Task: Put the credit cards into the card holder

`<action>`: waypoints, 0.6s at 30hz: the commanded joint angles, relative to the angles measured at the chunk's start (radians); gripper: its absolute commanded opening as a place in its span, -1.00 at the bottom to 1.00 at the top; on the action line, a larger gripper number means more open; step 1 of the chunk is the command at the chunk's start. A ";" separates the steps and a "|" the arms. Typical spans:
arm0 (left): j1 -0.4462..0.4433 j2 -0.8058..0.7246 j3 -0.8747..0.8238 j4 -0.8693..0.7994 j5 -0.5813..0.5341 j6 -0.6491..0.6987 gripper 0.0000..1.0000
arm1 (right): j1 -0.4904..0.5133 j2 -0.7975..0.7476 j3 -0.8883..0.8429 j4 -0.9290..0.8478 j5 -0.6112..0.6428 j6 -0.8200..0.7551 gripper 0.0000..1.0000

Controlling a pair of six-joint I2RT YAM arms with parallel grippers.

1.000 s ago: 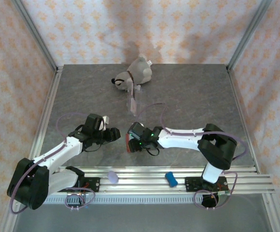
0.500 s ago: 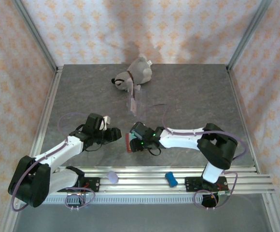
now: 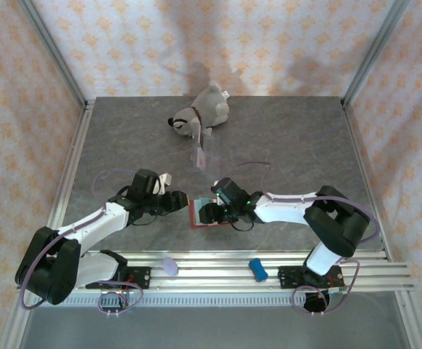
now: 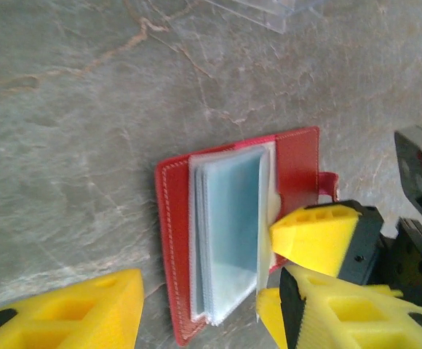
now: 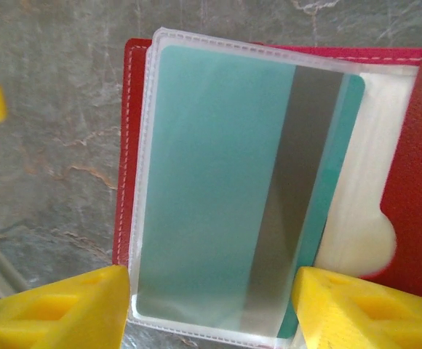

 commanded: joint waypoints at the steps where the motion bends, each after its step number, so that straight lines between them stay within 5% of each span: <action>1: -0.033 0.014 0.010 0.097 0.051 -0.038 0.07 | -0.036 0.033 -0.073 0.119 -0.099 0.057 0.25; 18: -0.107 0.188 0.020 0.297 0.031 -0.135 0.03 | -0.075 0.065 -0.168 0.298 -0.166 0.110 0.27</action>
